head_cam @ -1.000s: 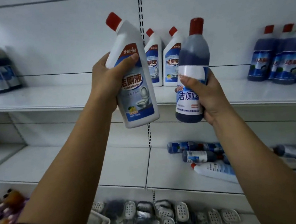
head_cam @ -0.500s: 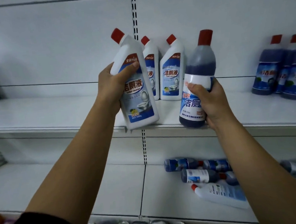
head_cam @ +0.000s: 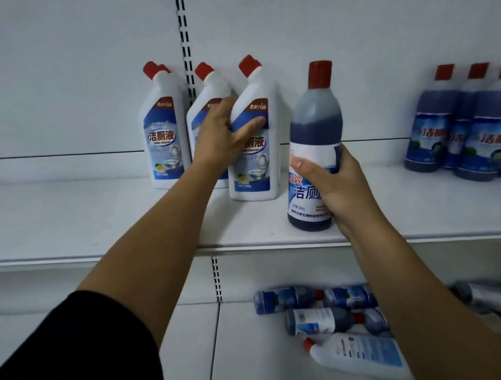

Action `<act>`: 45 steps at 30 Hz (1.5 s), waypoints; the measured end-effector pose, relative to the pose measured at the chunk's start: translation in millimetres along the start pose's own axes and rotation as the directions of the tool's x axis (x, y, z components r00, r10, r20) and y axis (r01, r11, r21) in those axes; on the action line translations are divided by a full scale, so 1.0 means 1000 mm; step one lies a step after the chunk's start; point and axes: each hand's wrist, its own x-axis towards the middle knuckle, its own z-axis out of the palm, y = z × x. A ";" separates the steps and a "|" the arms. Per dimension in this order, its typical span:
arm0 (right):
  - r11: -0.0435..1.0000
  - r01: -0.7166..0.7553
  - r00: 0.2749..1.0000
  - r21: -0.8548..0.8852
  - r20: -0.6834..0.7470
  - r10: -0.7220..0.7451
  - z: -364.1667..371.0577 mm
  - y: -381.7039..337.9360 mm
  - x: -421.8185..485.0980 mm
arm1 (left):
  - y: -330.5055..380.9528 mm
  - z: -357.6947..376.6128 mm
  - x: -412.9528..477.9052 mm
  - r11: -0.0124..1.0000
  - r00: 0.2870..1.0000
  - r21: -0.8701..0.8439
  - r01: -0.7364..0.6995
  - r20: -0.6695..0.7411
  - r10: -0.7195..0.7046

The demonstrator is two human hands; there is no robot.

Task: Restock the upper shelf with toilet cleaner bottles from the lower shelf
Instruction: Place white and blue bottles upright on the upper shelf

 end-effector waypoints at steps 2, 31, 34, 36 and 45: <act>1.000 -0.007 1.000 -0.004 0.006 0.007 0.000 0.000 0.000 | -0.006 0.007 0.005 0.994 0.999 0.109 -0.031 -0.020 0.033; 0.984 -0.041 0.989 0.172 0.150 0.015 0.190 -0.026 -0.041 | -0.120 -0.244 -0.107 0.769 0.856 0.614 0.178 0.289 -0.428; 0.981 -0.065 0.988 0.182 0.153 0.037 0.245 -0.029 -0.054 | -0.141 -0.301 -0.119 0.746 0.852 0.630 0.215 0.253 -0.458; 0.980 -0.077 0.988 0.185 0.149 0.050 0.285 -0.033 -0.065 | -0.156 -0.340 -0.128 0.741 0.859 0.623 0.251 0.210 -0.468; 0.974 -0.114 0.967 0.195 0.245 0.064 0.454 -0.049 -0.098 | -0.217 -0.471 -0.168 0.700 0.917 0.655 0.284 0.028 -0.398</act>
